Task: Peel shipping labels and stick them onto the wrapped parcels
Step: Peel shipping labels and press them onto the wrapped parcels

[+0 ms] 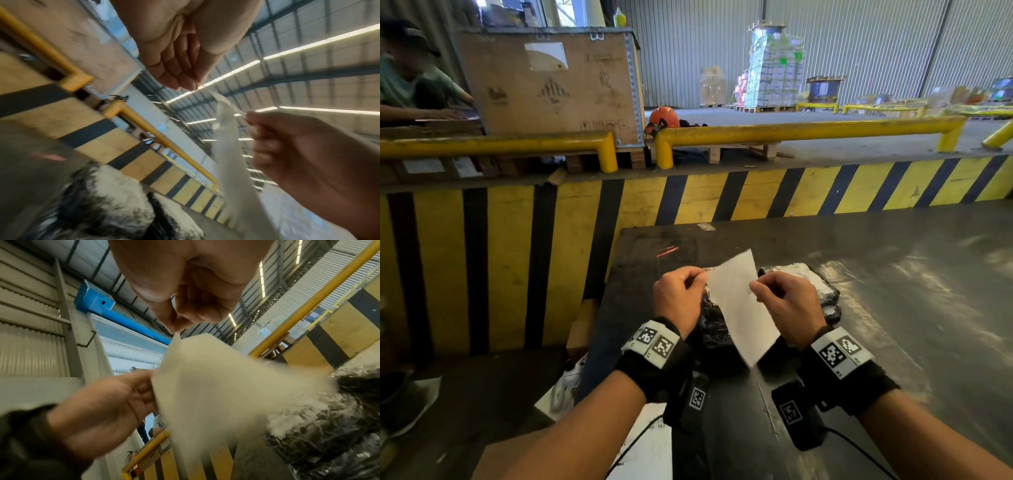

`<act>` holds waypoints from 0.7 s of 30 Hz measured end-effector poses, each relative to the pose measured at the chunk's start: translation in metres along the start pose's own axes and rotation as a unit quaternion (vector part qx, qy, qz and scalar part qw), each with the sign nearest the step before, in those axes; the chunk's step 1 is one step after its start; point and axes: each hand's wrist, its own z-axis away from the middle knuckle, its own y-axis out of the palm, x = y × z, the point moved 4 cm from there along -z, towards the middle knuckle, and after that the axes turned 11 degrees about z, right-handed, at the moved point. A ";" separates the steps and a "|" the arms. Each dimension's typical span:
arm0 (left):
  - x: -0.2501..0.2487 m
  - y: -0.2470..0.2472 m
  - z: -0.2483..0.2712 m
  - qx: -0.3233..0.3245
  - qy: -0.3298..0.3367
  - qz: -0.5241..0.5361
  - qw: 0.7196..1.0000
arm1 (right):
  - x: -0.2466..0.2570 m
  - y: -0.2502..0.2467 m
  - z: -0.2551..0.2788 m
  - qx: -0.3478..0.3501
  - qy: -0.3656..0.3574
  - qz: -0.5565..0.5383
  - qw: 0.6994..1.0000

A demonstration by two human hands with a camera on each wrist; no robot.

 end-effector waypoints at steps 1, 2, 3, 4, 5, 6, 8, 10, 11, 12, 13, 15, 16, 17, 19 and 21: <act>0.009 -0.007 -0.004 -0.015 -0.018 0.001 1.000 | -0.003 0.000 0.000 0.001 0.009 -0.001 1.000; 0.018 -0.014 -0.006 -0.028 -0.035 0.002 0.999 | -0.007 0.001 0.000 0.002 0.020 -0.002 1.000; 0.027 -0.020 -0.009 -0.039 -0.053 0.004 0.998 | -0.011 0.002 0.000 0.001 0.032 -0.005 0.999; 0.036 -0.026 -0.011 -0.049 -0.073 0.007 0.996 | -0.016 0.003 -0.001 0.000 0.044 -0.009 0.999; 0.045 -0.032 -0.013 -0.059 -0.091 0.015 0.994 | -0.022 0.004 0.000 -0.002 0.057 -0.015 0.998; 0.053 -0.037 -0.014 -0.069 -0.108 0.027 0.991 | -0.028 0.005 0.001 -0.005 0.069 -0.021 0.997; 0.067 -0.049 -0.018 -0.089 -0.133 0.049 0.986 | -0.039 0.004 0.002 -0.010 0.089 -0.030 0.996; 0.080 -0.062 -0.021 -0.108 -0.159 0.063 0.979 | -0.047 0.002 0.004 -0.016 0.114 -0.041 0.993; 0.087 -0.069 -0.022 -0.118 -0.172 0.069 0.975 | -0.051 0.001 0.005 -0.021 0.125 -0.048 0.991; 0.095 -0.076 -0.023 -0.133 -0.187 0.080 0.970 | -0.054 0.000 0.007 -0.024 0.137 -0.055 0.989; 0.102 -0.084 -0.023 -0.150 -0.200 0.095 0.964 | -0.056 -0.001 0.008 -0.026 0.147 -0.065 0.987; 0.116 -0.099 -0.023 -0.171 -0.228 0.124 0.951 | -0.060 -0.002 0.012 -0.028 0.169 -0.103 0.980; 0.120 -0.106 -0.022 -0.175 -0.242 0.134 0.945 | -0.062 -0.002 0.014 -0.027 0.183 -0.130 0.974; 0.125 -0.114 -0.021 -0.179 -0.254 0.141 0.940 | -0.063 -0.002 0.015 -0.021 0.195 -0.153 0.969; 0.135 -0.135 -0.020 -0.190 -0.275 0.138 0.932 | -0.065 -0.003 0.017 -0.001 0.207 -0.165 0.964; 0.143 -0.159 -0.018 -0.202 -0.283 0.115 0.931 | -0.063 -0.002 0.018 0.024 0.198 -0.141 0.970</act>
